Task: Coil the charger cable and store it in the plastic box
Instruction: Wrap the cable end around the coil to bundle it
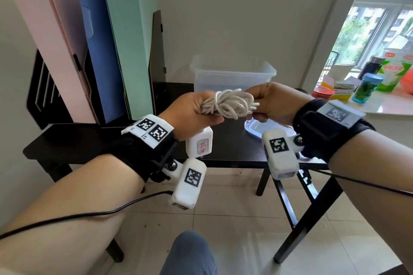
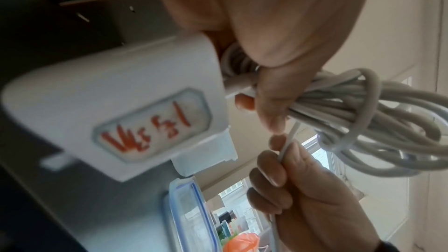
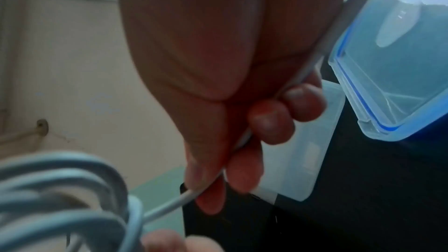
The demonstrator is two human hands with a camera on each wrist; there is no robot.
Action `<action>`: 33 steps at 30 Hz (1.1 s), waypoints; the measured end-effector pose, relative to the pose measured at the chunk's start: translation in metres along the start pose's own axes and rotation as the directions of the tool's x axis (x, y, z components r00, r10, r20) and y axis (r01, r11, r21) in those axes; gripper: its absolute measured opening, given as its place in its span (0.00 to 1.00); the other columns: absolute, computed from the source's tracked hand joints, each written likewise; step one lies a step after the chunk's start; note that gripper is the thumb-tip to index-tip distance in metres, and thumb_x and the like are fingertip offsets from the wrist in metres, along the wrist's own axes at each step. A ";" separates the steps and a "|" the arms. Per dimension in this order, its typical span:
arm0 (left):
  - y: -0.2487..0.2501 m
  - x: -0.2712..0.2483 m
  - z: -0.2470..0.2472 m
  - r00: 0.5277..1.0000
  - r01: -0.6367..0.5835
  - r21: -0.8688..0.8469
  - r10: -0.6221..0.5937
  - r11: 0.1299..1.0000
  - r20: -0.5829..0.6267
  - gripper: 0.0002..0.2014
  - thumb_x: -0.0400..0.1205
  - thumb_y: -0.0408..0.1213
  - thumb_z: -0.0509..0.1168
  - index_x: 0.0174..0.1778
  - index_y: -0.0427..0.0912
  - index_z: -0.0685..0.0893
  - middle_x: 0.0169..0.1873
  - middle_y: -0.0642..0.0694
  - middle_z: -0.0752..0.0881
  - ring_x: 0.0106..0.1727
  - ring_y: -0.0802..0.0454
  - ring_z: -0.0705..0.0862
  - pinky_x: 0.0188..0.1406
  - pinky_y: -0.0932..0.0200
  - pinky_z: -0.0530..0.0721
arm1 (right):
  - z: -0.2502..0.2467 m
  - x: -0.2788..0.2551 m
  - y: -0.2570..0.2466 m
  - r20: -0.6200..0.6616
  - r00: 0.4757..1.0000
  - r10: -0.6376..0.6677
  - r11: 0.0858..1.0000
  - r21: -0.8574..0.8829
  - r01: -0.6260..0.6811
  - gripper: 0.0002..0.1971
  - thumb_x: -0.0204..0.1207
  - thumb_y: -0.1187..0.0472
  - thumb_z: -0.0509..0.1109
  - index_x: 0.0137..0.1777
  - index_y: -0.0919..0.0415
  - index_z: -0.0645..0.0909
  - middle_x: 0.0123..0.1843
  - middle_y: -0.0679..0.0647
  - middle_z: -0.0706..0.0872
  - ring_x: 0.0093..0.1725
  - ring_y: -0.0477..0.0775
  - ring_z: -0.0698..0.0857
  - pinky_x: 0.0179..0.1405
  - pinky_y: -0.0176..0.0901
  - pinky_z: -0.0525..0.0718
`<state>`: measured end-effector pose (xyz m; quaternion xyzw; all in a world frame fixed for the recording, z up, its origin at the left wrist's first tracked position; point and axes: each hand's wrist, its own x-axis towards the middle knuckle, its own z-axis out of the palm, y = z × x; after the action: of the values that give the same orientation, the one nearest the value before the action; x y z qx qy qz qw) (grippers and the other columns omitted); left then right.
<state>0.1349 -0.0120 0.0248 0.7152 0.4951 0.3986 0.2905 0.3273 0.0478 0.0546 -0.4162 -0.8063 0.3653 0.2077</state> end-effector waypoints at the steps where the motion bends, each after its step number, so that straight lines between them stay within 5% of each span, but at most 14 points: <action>1: 0.001 0.001 0.001 1.000 -0.003 -0.029 0.002 1.000 -0.017 0.12 0.75 0.29 0.71 0.47 0.52 0.83 0.34 0.63 0.84 0.31 0.76 0.80 0.36 0.81 0.75 | 0.002 0.000 -0.002 -0.017 1.000 -0.007 1.000 -0.017 0.007 0.11 0.70 0.65 0.69 0.29 0.52 0.83 0.25 0.47 0.84 0.26 0.53 0.74 0.24 0.37 0.71; 4: 0.003 0.004 0.008 0.992 0.009 -0.131 -0.025 0.991 -0.124 0.11 0.76 0.29 0.70 0.44 0.51 0.81 0.29 0.61 0.83 0.27 0.70 0.80 0.32 0.75 0.76 | 0.013 -0.001 -0.007 -0.080 0.995 -0.063 0.993 -0.107 0.054 0.19 0.77 0.61 0.67 0.25 0.46 0.82 0.22 0.45 0.82 0.20 0.42 0.72 0.25 0.33 0.72; 9: -0.004 0.009 0.011 0.965 0.137 -0.093 -0.154 0.986 -0.213 0.21 0.75 0.39 0.69 0.64 0.49 0.75 0.39 0.53 0.82 0.38 0.51 0.81 0.39 0.55 0.80 | 0.028 -0.006 -0.027 -0.062 0.994 -0.085 0.896 -0.441 0.049 0.10 0.79 0.58 0.61 0.40 0.54 0.83 0.29 0.45 0.80 0.32 0.46 0.77 0.37 0.37 0.74; 11: -0.005 0.011 0.009 0.957 0.190 0.005 -0.184 0.982 -0.222 0.22 0.76 0.39 0.68 0.66 0.50 0.75 0.43 0.53 0.83 0.43 0.52 0.82 0.43 0.57 0.79 | 0.035 -0.008 -0.035 -0.070 0.990 -0.119 0.799 -0.599 0.053 0.12 0.81 0.59 0.58 0.45 0.59 0.83 0.35 0.50 0.81 0.38 0.52 0.77 0.41 0.41 0.74; 14: -0.006 0.014 0.009 0.959 0.234 0.174 -0.197 0.957 -0.205 0.20 0.76 0.38 0.65 0.65 0.51 0.75 0.45 0.51 0.85 0.42 0.53 0.82 0.37 0.61 0.77 | 0.046 -0.011 -0.039 -0.083 0.988 -0.134 0.674 -0.738 0.029 0.13 0.81 0.60 0.56 0.48 0.65 0.81 0.38 0.56 0.78 0.38 0.57 0.75 0.40 0.45 0.74; 17: -0.005 0.016 0.013 0.956 0.272 0.348 -0.212 0.897 -0.201 0.21 0.77 0.38 0.61 0.68 0.53 0.71 0.49 0.49 0.85 0.46 0.49 0.83 0.44 0.54 0.81 | 0.046 -0.014 -0.043 -0.066 0.992 -0.105 0.580 -0.814 0.007 0.11 0.80 0.61 0.57 0.48 0.64 0.81 0.38 0.56 0.76 0.37 0.57 0.74 0.39 0.45 0.73; 22: -0.008 0.015 0.016 0.970 0.238 0.613 -0.221 0.753 -0.105 0.28 0.78 0.34 0.58 0.74 0.53 0.64 0.56 0.44 0.85 0.53 0.42 0.83 0.47 0.52 0.81 | 0.036 -0.017 -0.053 -0.037 0.996 -0.085 0.439 -0.898 0.004 0.13 0.79 0.60 0.59 0.33 0.59 0.70 0.40 0.54 0.78 0.40 0.59 0.75 0.38 0.45 0.73; 26: -0.011 0.003 0.024 0.992 0.124 0.720 -0.095 0.683 -0.082 0.28 0.79 0.33 0.58 0.76 0.53 0.65 0.56 0.41 0.86 0.55 0.39 0.84 0.44 0.54 0.78 | 0.033 -0.017 -0.050 -0.132 0.976 -0.170 0.569 -0.823 -0.013 0.11 0.79 0.55 0.62 0.46 0.61 0.81 0.45 0.56 0.86 0.44 0.59 0.83 0.42 0.45 0.81; 29: -0.009 0.000 0.032 0.995 0.080 0.763 -0.005 0.642 -0.099 0.25 0.79 0.33 0.59 0.74 0.53 0.69 0.55 0.43 0.87 0.55 0.40 0.85 0.42 0.55 0.75 | 0.035 -0.012 -0.042 -0.333 0.942 -0.051 0.949 -0.311 -0.058 0.04 0.70 0.61 0.70 0.36 0.55 0.79 0.34 0.54 0.89 0.29 0.50 0.83 0.31 0.39 0.81; 31: -0.009 0.001 0.034 0.996 0.077 0.780 -0.007 0.621 -0.092 0.24 0.79 0.33 0.58 0.71 0.54 0.70 0.52 0.44 0.86 0.52 0.40 0.84 0.39 0.54 0.74 | 0.036 -0.011 -0.037 -0.358 0.931 0.075 0.997 0.036 -0.066 0.08 0.70 0.67 0.69 0.32 0.58 0.78 0.27 0.54 0.87 0.21 0.48 0.79 0.27 0.39 0.82; 33: -0.011 0.002 0.033 0.998 0.055 0.797 -0.003 0.602 -0.067 0.23 0.79 0.33 0.57 0.70 0.57 0.71 0.50 0.44 0.85 0.51 0.40 0.83 0.38 0.53 0.72 | 0.034 -0.012 -0.031 -0.312 0.940 0.141 0.977 0.198 -0.081 0.08 0.71 0.71 0.68 0.32 0.62 0.79 0.26 0.55 0.86 0.20 0.48 0.78 0.25 0.39 0.82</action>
<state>0.1586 -0.0073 -0.0002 0.7497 0.6406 0.1520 -0.0672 0.2964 0.0113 0.0561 -0.4949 -0.6995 0.3752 0.3535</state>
